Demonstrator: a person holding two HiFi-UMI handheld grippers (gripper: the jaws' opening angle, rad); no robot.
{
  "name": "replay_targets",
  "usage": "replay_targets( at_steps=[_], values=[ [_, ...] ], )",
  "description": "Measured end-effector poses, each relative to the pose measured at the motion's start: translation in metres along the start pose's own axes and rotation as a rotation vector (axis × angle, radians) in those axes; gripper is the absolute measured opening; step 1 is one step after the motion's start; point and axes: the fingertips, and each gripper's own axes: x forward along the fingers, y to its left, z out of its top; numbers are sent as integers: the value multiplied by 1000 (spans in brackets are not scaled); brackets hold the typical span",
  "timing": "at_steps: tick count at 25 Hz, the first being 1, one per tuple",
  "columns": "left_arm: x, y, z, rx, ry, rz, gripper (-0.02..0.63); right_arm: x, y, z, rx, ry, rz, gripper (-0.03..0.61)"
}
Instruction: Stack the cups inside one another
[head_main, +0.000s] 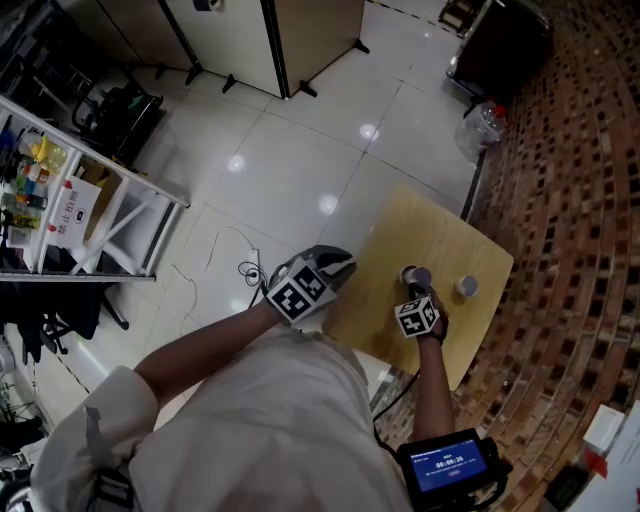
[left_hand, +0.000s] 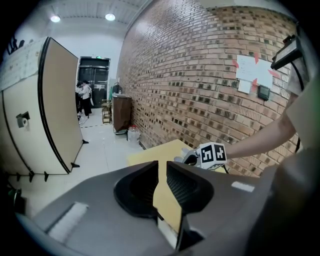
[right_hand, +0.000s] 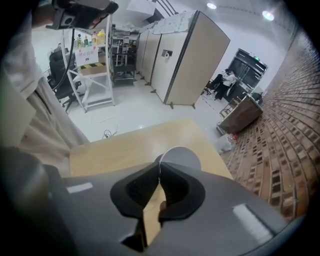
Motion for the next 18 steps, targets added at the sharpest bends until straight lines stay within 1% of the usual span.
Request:
replay_targets(
  at_steps=[8,18],
  values=[
    [-8,7,-7,-21,2,27,72,23,7,-4,-30,33,39,12],
    [-16,16,-12,-44,2,72,71,46,9,-7,-44,63,77,12]
  ],
)
